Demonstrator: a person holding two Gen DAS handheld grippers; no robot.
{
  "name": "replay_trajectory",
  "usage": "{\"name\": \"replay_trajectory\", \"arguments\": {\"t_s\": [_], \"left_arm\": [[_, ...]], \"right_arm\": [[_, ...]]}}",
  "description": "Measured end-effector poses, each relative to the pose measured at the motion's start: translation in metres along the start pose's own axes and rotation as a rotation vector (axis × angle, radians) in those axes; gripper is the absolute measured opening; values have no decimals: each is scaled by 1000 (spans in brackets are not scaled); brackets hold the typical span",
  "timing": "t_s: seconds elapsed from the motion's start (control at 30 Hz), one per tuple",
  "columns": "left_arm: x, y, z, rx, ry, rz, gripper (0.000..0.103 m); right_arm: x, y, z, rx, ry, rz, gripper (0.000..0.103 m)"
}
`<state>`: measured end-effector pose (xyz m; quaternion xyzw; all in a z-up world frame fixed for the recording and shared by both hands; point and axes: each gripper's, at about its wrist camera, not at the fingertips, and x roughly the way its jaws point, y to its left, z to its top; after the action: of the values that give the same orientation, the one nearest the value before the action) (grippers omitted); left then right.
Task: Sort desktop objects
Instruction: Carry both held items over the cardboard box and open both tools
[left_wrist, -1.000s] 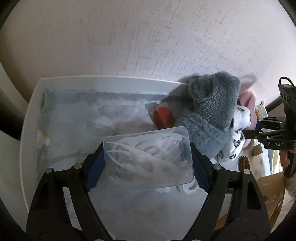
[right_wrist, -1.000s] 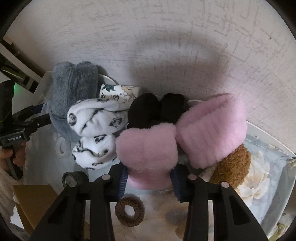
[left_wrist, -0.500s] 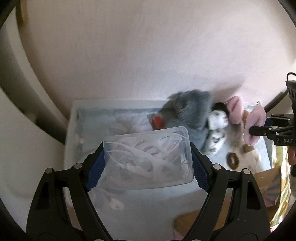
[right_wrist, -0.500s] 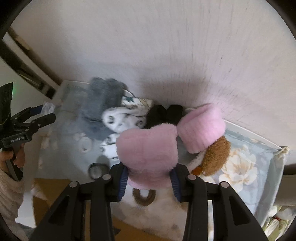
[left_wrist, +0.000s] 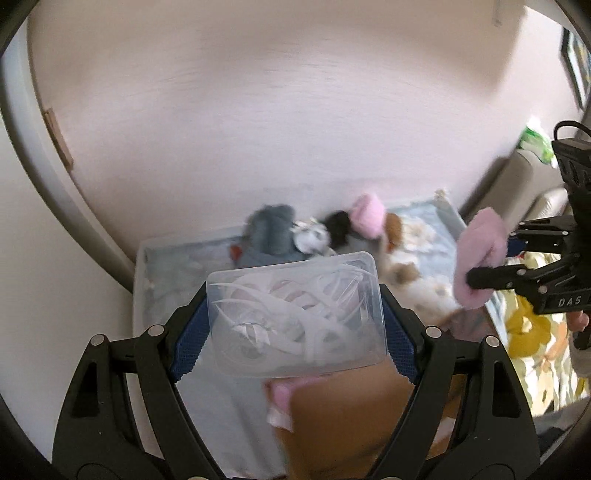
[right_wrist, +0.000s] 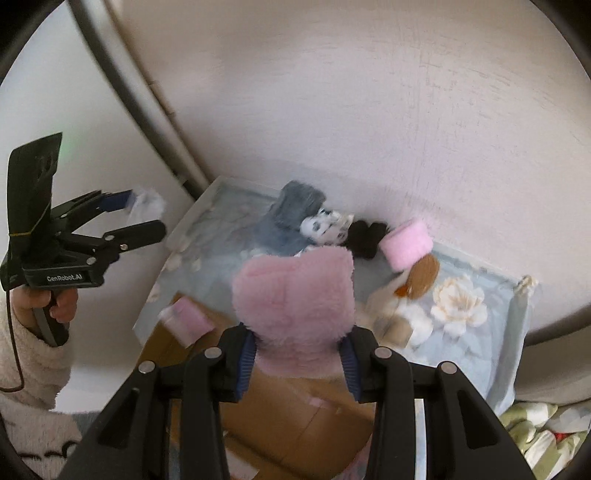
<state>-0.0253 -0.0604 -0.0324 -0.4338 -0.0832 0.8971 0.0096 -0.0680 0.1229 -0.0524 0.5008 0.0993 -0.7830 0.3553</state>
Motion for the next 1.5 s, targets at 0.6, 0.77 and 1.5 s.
{"name": "replay_trajectory", "arguments": {"t_s": [0.6, 0.77, 1.5], "left_arm": [[63, -83, -105, 79, 292, 38, 81], [79, -86, -118, 73, 339, 61, 81], [95, -81, -120, 24, 413, 55, 84]], "right_arm": [[23, 1, -115, 99, 200, -48, 37], [37, -4, -129, 143, 250, -54, 37], [55, -4, -135, 156, 329, -20, 42]]}}
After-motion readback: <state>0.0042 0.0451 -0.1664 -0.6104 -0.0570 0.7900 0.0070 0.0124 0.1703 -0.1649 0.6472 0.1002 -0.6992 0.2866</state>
